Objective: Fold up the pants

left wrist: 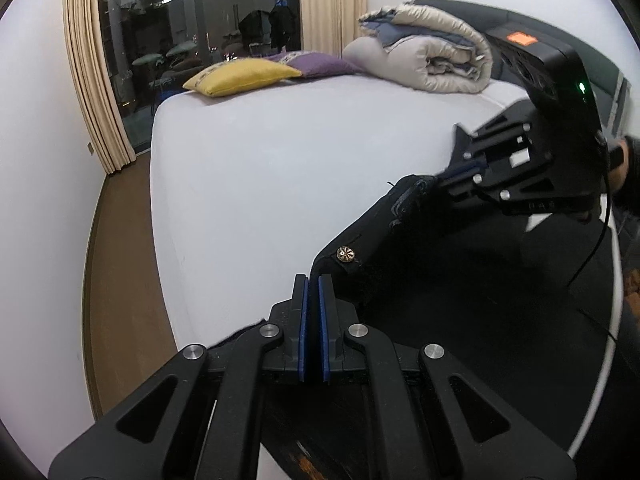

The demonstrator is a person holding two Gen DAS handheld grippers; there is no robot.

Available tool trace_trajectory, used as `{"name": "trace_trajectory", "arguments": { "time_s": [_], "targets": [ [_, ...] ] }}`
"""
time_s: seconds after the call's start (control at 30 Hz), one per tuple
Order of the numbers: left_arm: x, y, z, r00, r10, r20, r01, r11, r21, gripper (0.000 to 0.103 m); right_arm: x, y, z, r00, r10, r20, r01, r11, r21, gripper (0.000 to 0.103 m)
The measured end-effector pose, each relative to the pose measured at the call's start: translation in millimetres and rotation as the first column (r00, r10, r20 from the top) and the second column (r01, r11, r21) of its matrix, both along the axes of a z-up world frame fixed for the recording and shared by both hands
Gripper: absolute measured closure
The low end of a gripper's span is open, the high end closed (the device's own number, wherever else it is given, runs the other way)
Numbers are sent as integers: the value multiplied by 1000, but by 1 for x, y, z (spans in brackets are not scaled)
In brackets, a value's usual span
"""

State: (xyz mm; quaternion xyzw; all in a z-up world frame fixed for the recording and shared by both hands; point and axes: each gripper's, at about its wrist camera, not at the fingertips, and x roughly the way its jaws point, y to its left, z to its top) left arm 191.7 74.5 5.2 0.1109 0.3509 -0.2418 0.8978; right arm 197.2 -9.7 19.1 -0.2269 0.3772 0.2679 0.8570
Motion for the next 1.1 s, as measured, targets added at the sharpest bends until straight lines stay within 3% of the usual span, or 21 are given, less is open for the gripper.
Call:
{"name": "trace_trajectory", "arguments": {
  "time_s": [0.07,0.23,0.33,0.43,0.57,0.8,1.0,1.1],
  "targets": [
    [-21,1,2,1000,-9,7,9,1000,-4,99,-21,6,2,1000,7,14,-7,1000,14,98],
    [-88,-2,-14,998,-51,-27,51,999,-3,99,-101,28,-16,992,83,92,-70,988,-135,98],
    [-132,-11,-29,993,-105,-52,106,994,25,99,-142,35,-36,985,113,129,-78,965,-250,98],
    [-161,-14,-45,987,-126,-100,130,991,31,99,-190,50,-62,971,171,169,-93,915,-392,98],
    [-197,-14,-63,975,-152,-164,158,987,23,99,-233,57,-86,966,208,155,-120,888,-443,98],
    [-239,-17,-72,965,-175,-193,184,982,29,99,-259,67,-103,965,213,151,-117,869,-480,98],
    [-225,-26,-65,953,-210,-218,223,974,40,99,-263,72,-108,962,221,161,-106,844,-526,98],
    [-243,-21,-63,952,-218,-216,234,971,51,99,-266,80,-109,963,216,163,-96,836,-540,98]
  ]
}}
